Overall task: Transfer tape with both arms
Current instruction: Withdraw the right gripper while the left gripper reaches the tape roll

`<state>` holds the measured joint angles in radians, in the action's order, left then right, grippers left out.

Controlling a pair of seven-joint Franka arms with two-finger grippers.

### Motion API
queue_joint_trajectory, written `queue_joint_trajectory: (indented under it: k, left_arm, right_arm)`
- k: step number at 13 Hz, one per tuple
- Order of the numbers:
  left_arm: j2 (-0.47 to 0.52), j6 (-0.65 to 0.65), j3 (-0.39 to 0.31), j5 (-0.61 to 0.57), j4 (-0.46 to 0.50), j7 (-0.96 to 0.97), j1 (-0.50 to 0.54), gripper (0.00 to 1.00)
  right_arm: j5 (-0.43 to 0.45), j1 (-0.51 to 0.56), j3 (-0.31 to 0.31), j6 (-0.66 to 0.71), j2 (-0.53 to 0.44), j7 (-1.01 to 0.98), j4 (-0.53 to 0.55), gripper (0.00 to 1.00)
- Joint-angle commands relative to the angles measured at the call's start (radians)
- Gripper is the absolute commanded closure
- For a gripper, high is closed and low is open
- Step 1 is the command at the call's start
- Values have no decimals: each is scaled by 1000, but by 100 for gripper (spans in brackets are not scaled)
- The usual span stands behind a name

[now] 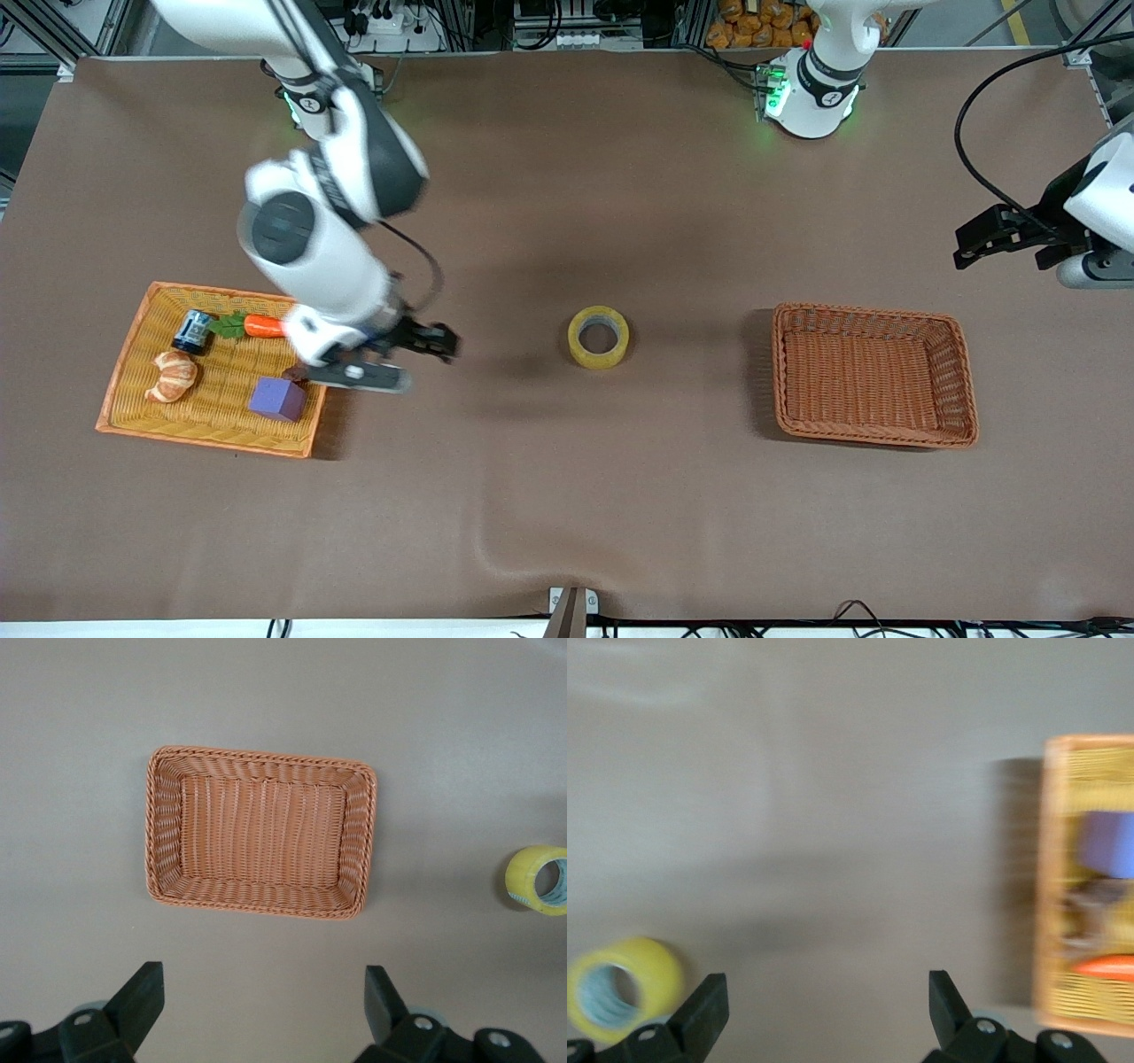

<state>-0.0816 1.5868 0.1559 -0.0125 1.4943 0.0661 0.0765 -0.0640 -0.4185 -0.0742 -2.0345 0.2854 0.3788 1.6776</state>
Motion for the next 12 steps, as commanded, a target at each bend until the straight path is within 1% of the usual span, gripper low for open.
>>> queue_joint_trajectory:
  k: [1, 2, 3, 5, 6, 7, 8, 9, 10, 12]
  left_arm:
    - [-38, 4, 13, 64, -11, 7, -15, 0]
    - [-70, 16, 14, 130, -11, 18, -21, 0]
    - [-95, 50, 17, 141, -3, 49, -38, 0]
    - [-156, 141, 19, 143, -2, 127, -95, 0]
    - [-187, 188, 19, 141, 0, 171, -137, 0]
    - [-223, 232, 17, 129, 0, 241, -190, 0]
    - [-253, 276, 17, 102, -2, 324, -233, 0]
    - [-283, 310, 17, 68, -2, 415, -280, 0]
    - [-315, 333, 17, 37, -5, 485, -326, 0]
    - [-395, 387, 17, -6, -8, 575, -414, 0]
  right_arm:
    - [15, 197, 20, 61, -164, -330, 151, 0]
    - [13, 261, 19, 92, -182, -412, 148, 0]
    - [13, 303, 19, 130, -205, -446, 149, 0]
    - [15, 352, 17, 244, -258, -451, 146, 0]
    - [19, 366, 17, 278, -278, -452, 139, 0]
    - [15, 392, 14, 305, -281, -452, 102, 0]
    - [18, 397, 14, 366, -276, -457, 29, 0]
    - [20, 399, 14, 446, -278, -466, -5, 0]
    - [20, 406, 11, 474, -278, -471, -39, 0]
    - [20, 429, 11, 476, -284, -517, -56, 0]
